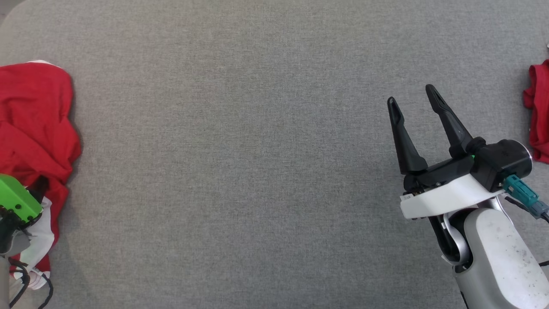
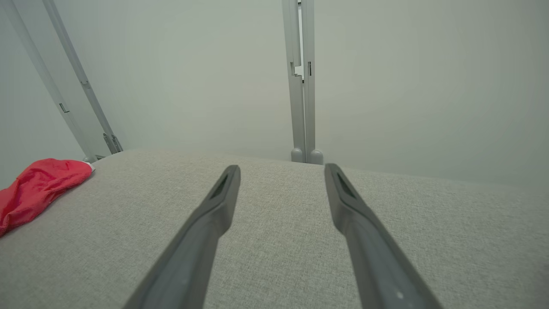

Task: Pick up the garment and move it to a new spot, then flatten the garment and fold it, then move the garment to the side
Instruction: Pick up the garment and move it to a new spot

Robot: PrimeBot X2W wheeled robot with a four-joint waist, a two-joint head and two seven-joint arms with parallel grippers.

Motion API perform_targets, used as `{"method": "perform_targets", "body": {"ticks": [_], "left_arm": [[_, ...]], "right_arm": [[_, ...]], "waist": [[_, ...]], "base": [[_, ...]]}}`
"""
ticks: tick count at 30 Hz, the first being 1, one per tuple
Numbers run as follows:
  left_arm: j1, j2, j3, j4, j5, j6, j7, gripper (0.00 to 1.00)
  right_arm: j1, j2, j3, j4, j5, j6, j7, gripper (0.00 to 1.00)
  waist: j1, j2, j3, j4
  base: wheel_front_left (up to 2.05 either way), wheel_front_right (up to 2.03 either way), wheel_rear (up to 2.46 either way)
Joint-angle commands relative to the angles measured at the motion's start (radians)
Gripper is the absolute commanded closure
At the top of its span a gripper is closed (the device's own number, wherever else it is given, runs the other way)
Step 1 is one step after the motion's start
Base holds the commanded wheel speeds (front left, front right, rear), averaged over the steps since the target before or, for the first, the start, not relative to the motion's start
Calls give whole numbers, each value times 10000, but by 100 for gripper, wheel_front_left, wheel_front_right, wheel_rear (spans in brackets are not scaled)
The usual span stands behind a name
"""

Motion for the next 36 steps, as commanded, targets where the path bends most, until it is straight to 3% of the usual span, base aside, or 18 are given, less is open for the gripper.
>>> {"method": "perform_targets", "body": {"ticks": [1, 5, 7, 22, 31, 36], "left_arm": [[335, -262, -268, 222, -60, -28, 265, 0], [359, -282, -668, 253, -275, -37, 288, 2], [325, -137, -810, 75, -305, -39, -53, 100], [-155, 1584, -2539, -2087, -369, -30, -1700, 100], [-428, 2011, -3235, -4556, -556, -31, -1732, 100], [-319, 1876, -3304, -6310, -719, 68, -1519, 100]], "right_arm": [[-146, -20, -27, 23, -68, 2, -46, 0], [-98, -34, -69, 70, -85, 2, -47, 0], [-69, -21, -43, 120, -71, 2, -73, 0], [415, 198, -119, 658, 249, 2, -416, 0], [707, 265, -330, 810, 368, 2, -573, 0], [849, 235, -504, 717, 384, 2, -611, 0]], "waist": [[0, -1, 180, -221], [0, -1, 64, -140], [0, -1, -48, -84], [0, -1, -1494, -172], [0, -1, -2242, -830], [0, -1, -2412, -1373]], "base": [[0, 0, 0], [0, 0, 0], [0, 0, 0], [0, 0, 0], [0, 0, 0], [0, 0, 0]]}}
